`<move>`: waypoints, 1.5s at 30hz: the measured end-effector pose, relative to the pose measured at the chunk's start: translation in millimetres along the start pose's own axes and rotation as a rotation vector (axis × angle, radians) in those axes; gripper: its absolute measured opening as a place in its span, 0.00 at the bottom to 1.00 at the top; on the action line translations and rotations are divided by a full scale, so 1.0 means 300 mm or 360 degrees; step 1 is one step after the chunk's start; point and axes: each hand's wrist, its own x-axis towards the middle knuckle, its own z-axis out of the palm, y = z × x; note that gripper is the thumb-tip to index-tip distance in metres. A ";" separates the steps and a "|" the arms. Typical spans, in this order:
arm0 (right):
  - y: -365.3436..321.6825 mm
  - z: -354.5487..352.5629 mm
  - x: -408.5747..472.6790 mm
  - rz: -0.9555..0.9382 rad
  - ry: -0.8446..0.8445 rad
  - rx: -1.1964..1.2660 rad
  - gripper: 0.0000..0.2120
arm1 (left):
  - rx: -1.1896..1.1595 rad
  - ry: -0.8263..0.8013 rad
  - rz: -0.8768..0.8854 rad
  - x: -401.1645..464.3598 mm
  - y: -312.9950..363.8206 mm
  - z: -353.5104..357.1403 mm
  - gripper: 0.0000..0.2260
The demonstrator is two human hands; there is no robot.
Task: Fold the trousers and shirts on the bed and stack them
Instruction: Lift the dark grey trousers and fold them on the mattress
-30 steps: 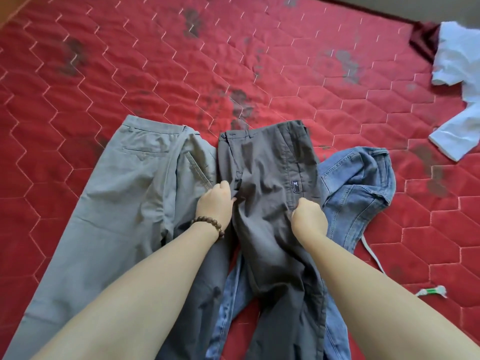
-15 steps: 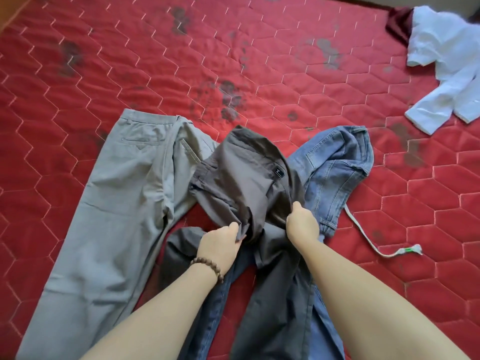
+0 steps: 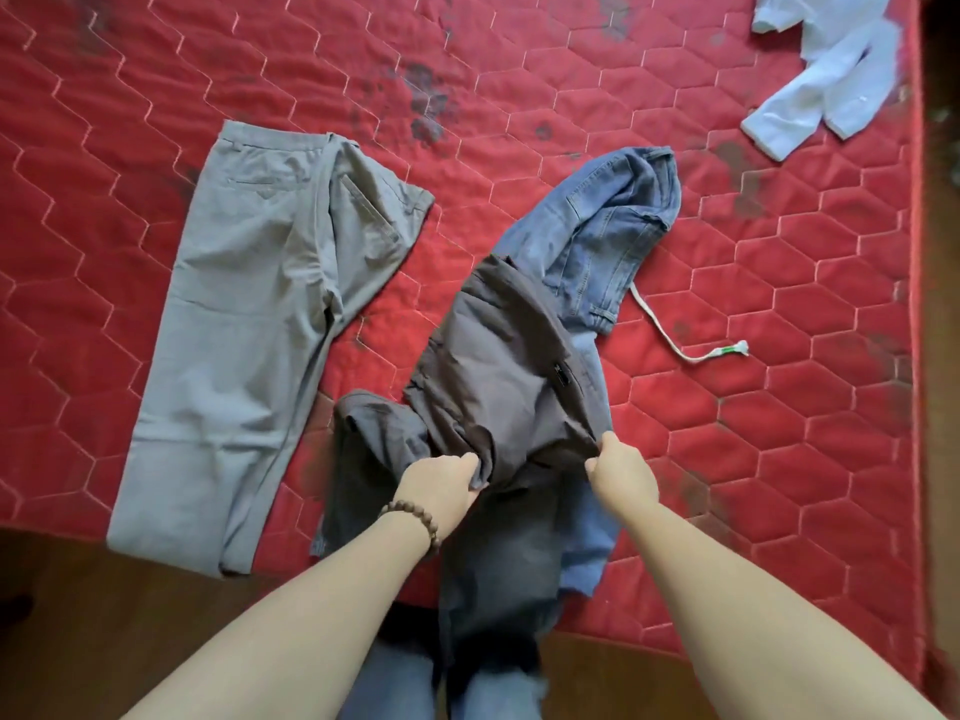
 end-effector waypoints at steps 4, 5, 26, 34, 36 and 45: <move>0.054 0.073 -0.112 0.0101 -0.0144 0.0093 0.03 | -0.0163 -0.0118 -0.0071 -0.100 0.004 0.016 0.16; 0.042 0.075 -0.120 0.0099 -0.0117 0.0107 0.04 | -0.0240 -0.0069 -0.0086 -0.107 -0.010 0.007 0.17; -0.626 -0.017 0.530 -0.1190 0.0082 -0.1415 0.39 | -0.0366 0.0049 -0.0230 0.499 -0.271 -0.013 0.47; -0.460 -0.128 0.416 -0.1309 0.0424 -0.0962 0.18 | -0.0500 0.0296 -0.0007 0.387 -0.240 -0.129 0.07; -0.405 -0.208 0.362 -0.1409 0.0442 -0.0861 0.15 | -0.0595 0.0313 0.0042 0.337 -0.203 -0.200 0.06; -0.223 -0.694 -0.060 -0.1597 0.0729 -0.0684 0.11 | -0.0292 0.0371 0.0396 0.088 0.010 -0.597 0.13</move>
